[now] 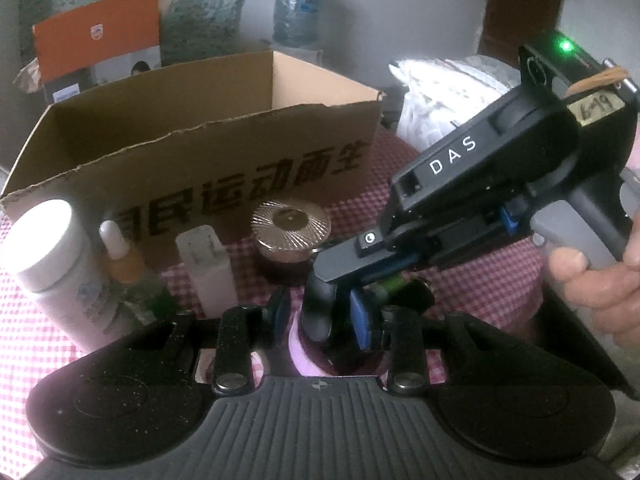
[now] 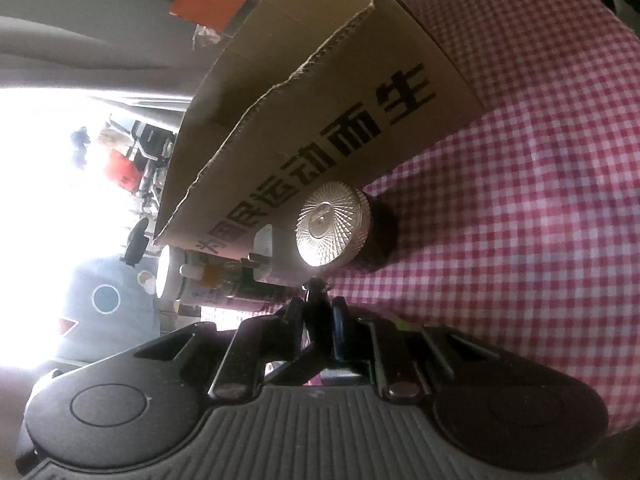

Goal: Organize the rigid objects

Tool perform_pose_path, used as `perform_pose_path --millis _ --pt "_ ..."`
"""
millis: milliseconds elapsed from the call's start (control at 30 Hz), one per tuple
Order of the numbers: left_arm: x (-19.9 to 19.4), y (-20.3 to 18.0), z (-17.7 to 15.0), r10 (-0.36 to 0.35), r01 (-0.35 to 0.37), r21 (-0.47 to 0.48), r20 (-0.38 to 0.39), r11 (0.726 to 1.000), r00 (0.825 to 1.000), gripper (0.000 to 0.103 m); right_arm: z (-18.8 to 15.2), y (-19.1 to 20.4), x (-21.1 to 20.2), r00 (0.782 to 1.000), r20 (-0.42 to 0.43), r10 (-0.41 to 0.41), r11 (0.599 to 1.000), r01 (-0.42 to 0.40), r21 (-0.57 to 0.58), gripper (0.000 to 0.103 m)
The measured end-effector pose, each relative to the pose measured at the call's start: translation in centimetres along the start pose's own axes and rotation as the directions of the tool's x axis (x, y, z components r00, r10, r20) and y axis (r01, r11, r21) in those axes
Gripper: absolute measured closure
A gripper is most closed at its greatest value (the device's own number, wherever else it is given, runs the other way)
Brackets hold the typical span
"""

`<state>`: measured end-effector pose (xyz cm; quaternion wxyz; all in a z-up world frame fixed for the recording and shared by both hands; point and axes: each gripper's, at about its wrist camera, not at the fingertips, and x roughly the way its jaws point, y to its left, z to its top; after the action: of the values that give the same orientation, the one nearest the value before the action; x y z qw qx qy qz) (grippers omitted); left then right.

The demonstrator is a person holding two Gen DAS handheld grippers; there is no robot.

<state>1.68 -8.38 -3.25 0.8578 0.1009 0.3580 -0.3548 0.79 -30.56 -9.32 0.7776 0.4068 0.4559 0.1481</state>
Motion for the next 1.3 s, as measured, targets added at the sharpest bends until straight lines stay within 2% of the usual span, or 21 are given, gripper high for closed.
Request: perform_pose_path --millis 267,567,733,833,967,1100,1300 --pt "0.9 0.0 0.0 -0.006 0.005 -0.020 -0.025 1.000 1.000 0.073 -0.5 0.9 0.0 1.000 0.013 -0.012 0.998 0.013 -0.066 0.087" --pt "-3.7 -0.9 0.6 0.052 -0.051 -0.006 0.088 0.999 0.995 0.075 -1.1 5.0 -2.3 0.998 0.053 0.038 0.983 -0.028 -0.180 0.087" --pt "-7.2 0.3 3.6 0.130 -0.125 -0.039 0.187 0.991 0.974 0.075 0.6 9.6 -3.7 0.991 0.081 0.110 0.950 -0.081 -0.302 0.087" --pt "-7.8 1.7 6.2 0.193 -0.181 -0.075 0.212 0.981 0.958 0.074 3.1 12.3 -3.5 0.985 0.076 0.155 0.925 -0.118 -0.362 0.087" --pt "-6.2 4.7 10.0 0.257 -0.236 -0.140 0.160 0.962 0.953 0.074 7.9 14.7 -0.8 0.983 0.011 0.186 0.916 -0.169 -0.364 0.087" --pt "-2.6 8.6 12.6 0.288 -0.269 -0.207 0.066 0.941 0.955 0.074 13.7 14.9 4.3 0.978 -0.093 0.185 0.941 -0.204 -0.269 0.087" --pt "2.8 14.2 15.3 0.303 -0.320 -0.263 -0.102 0.910 0.947 0.073 19.9 13.2 12.1 0.971 -0.196 0.139 0.975 -0.169 -0.144 0.087"
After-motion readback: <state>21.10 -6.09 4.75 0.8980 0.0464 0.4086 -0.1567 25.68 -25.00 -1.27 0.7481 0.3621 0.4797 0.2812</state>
